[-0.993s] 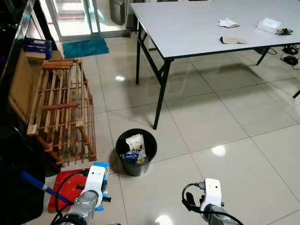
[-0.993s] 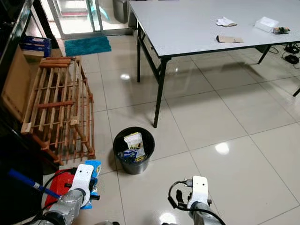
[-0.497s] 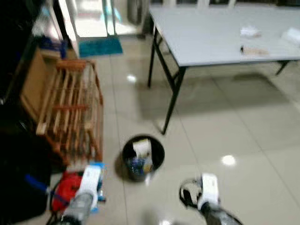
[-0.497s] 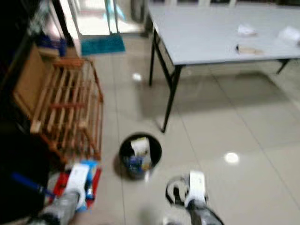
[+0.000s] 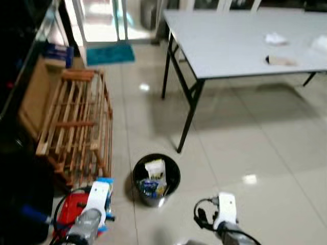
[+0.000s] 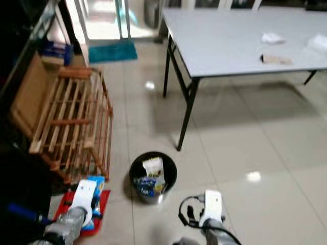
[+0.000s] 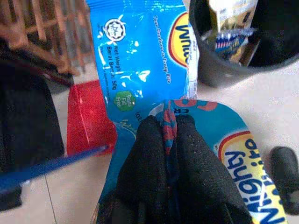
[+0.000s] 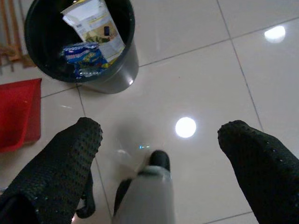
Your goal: Picking trash to rubbish bin
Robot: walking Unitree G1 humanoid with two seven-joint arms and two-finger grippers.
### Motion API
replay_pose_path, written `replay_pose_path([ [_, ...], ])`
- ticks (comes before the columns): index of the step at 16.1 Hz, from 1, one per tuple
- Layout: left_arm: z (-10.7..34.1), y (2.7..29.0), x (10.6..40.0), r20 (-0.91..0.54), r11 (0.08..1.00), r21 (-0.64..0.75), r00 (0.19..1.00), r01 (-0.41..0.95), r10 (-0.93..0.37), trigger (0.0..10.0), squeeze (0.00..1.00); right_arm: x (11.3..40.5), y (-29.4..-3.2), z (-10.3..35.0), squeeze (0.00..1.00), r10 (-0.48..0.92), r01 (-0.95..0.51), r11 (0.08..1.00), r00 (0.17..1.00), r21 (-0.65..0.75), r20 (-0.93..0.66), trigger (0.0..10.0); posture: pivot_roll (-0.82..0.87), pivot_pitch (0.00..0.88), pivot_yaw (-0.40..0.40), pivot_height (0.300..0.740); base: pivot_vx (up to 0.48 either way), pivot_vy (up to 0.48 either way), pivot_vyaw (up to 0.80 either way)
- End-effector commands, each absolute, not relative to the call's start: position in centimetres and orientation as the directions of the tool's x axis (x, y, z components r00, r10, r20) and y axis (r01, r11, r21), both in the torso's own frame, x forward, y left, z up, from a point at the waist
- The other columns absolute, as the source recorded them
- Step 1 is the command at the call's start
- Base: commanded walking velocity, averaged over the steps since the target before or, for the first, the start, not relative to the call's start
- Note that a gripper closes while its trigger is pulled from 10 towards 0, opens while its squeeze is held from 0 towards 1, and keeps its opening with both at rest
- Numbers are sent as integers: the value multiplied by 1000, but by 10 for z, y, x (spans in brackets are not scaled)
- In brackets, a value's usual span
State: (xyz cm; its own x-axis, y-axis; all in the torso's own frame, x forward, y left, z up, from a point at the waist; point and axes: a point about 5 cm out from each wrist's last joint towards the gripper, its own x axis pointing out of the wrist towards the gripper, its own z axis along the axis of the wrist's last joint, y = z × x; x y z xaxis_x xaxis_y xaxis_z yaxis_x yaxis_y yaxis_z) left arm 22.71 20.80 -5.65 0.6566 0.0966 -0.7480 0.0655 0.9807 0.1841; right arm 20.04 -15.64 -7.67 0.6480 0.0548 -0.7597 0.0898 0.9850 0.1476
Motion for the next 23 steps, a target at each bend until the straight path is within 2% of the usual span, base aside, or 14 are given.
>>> replay_pose_path([
  [1,-59,197,226,-754,984,161,653,80,71,10000,0,198,-168,-77,0,26,101,988,640,118,-768,10000,-15,83,-60,740,326,0,0],
  [23,-59,197,226,-755,984,162,652,80,71,10000,0,196,-167,-79,0,37,95,988,630,123,-776,10000,-15,83,-61,740,328,0,0],
])
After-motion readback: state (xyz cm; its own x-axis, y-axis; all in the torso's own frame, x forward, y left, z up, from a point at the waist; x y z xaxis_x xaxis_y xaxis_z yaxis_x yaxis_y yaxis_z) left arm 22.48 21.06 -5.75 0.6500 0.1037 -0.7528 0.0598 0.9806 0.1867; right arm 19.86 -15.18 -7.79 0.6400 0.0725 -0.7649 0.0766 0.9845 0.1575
